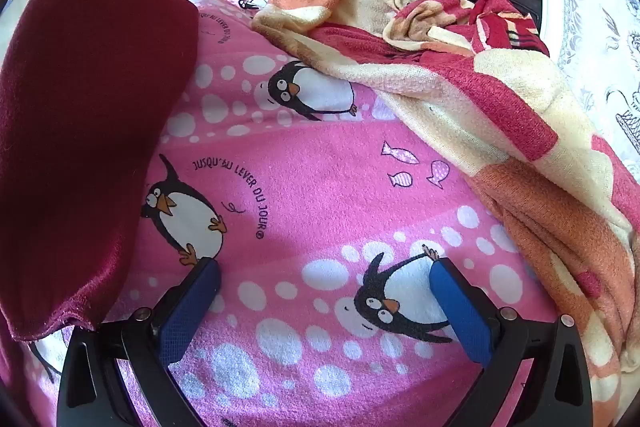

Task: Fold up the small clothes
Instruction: 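Spread the dark red fleece top flat on the pink blanket with both tools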

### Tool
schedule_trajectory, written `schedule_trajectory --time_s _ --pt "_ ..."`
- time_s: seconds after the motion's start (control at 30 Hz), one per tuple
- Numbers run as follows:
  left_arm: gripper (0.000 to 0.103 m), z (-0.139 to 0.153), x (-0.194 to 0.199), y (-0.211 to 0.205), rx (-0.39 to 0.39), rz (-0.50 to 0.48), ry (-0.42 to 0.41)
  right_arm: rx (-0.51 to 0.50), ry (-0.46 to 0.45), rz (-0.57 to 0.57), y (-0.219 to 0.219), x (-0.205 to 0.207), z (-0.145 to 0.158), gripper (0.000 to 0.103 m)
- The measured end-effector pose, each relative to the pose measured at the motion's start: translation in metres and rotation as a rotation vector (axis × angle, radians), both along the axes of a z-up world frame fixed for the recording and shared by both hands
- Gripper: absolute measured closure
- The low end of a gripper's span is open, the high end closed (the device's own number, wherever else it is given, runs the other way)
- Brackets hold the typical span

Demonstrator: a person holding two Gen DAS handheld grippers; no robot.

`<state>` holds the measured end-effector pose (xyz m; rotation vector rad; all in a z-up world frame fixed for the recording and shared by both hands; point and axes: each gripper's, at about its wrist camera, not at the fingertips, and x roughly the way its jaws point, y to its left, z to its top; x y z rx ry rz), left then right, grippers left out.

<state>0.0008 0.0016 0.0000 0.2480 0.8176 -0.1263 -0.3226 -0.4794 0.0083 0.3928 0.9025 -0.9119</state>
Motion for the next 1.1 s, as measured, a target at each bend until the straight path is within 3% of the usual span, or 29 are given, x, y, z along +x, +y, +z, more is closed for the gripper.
schedule_trajectory --time_s 0.37,0.53,0.67,0.9,1.1 --pt "0.015 0.001 -0.001 -0.002 0.026 0.001 -0.004 -0.001 0.000 0.000 0.000 0.001 -0.001 0.000" --pt "0.015 0.005 -0.008 -0.001 0.024 0.016 0.081 -0.001 0.000 0.000 0.000 0.001 -0.002 0.000" --pt "0.015 0.015 -0.028 -0.004 0.010 -0.052 0.134 -0.001 0.000 0.000 0.000 0.002 -0.002 0.000" --pt "0.015 0.050 -0.068 -0.015 -0.033 -0.144 0.092 -0.002 0.003 0.002 0.000 0.001 -0.001 0.000" --pt "0.015 0.078 -0.089 -0.025 -0.109 -0.203 0.073 0.076 -0.008 0.014 0.015 -0.013 0.023 0.000"
